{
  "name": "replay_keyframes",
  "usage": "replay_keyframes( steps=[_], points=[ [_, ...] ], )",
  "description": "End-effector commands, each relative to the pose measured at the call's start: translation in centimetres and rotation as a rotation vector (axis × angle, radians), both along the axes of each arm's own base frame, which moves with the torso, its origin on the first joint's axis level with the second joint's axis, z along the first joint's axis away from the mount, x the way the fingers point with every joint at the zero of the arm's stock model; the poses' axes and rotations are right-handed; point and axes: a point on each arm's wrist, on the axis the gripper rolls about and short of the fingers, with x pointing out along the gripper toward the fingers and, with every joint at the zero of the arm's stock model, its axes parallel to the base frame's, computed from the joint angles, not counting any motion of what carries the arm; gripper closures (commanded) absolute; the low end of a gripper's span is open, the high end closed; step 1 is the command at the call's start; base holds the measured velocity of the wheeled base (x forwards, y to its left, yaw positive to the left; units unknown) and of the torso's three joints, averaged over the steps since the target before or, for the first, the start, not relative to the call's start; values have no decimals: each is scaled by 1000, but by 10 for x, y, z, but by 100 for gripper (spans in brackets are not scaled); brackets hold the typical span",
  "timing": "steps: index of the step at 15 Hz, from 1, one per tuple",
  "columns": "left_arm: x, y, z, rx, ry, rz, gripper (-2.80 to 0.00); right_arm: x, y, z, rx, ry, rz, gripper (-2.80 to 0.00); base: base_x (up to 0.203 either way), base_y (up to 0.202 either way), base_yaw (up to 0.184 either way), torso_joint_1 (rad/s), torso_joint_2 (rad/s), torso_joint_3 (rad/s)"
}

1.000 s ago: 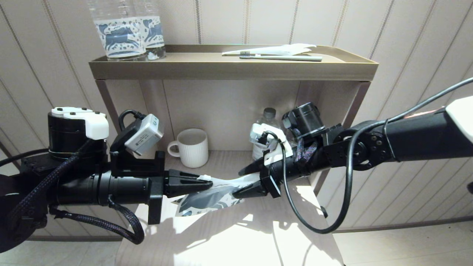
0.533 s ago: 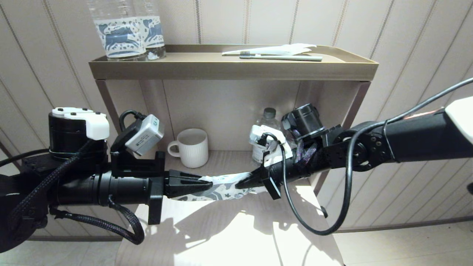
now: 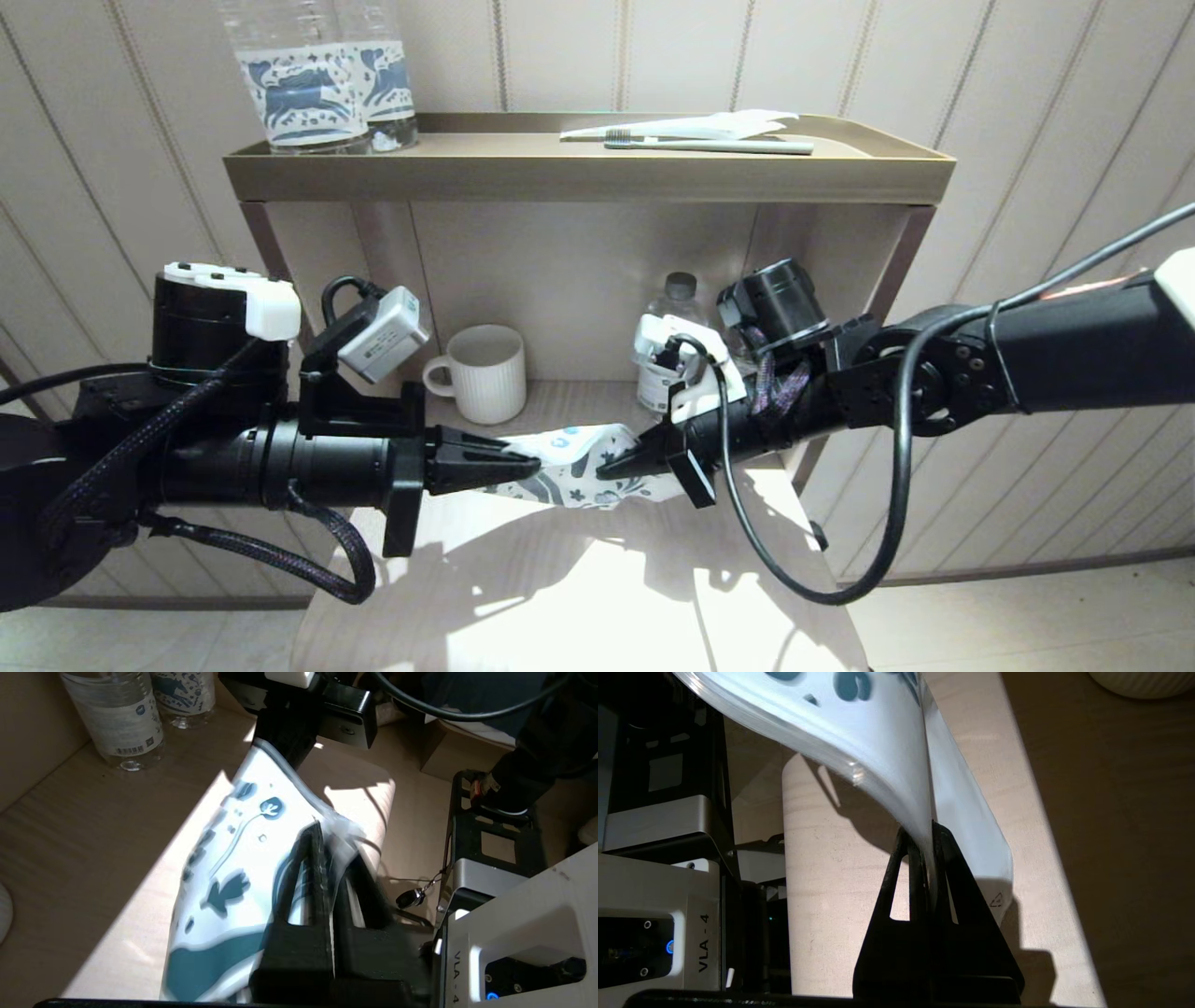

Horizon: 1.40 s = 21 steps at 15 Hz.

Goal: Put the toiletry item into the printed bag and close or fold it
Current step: Hand it to the other hand

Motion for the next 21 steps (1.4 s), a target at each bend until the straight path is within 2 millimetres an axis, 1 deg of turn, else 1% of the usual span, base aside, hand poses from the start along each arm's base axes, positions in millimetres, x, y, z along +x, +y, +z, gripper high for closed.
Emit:
replay_keyframes(
  steps=[1, 3, 6, 9, 11, 13, 15, 18, 21],
  points=[
    [3, -1, -4, 5, 7, -3, -280, -3, 1, 4, 6, -10, 10, 0, 0, 0, 0, 0, 0, 0],
    [6, 1, -3, 3, 4, 8, -280, -3, 1, 4, 7, -9, 11, 0, 0, 0, 0, 0, 0, 0],
    [16, 10, -3, 0, -6, 51, -280, -5, -1, 8, 11, -17, 11, 0, 0, 0, 0, 0, 0, 0],
    [20, 12, -10, 22, -25, 49, -280, -9, -3, 10, -10, -15, 24, 0, 0, 0, 0, 0, 0, 0],
    [20, 12, -12, 30, -40, 43, -280, -12, -4, 9, -31, -3, 39, 0, 0, 0, 0, 0, 0, 0],
    [16, 14, -15, 41, -58, 31, -280, -14, 0, 9, -32, -5, 53, 0, 0, 0, 0, 0, 0, 0],
    [10, 16, -21, 70, -122, 0, -280, -17, 3, 10, -45, 9, 68, 0, 0, 0, 0, 0, 0, 0],
    [5, 18, -19, 90, -252, -55, -280, -20, 2, 21, -76, 43, 79, 0, 0, 0, 0, 0, 0, 0],
    [8, 17, -10, 85, -320, -73, -280, -23, -1, 38, -107, 79, 85, 0, 0, 0, 0, 0, 0, 0]
  ],
)
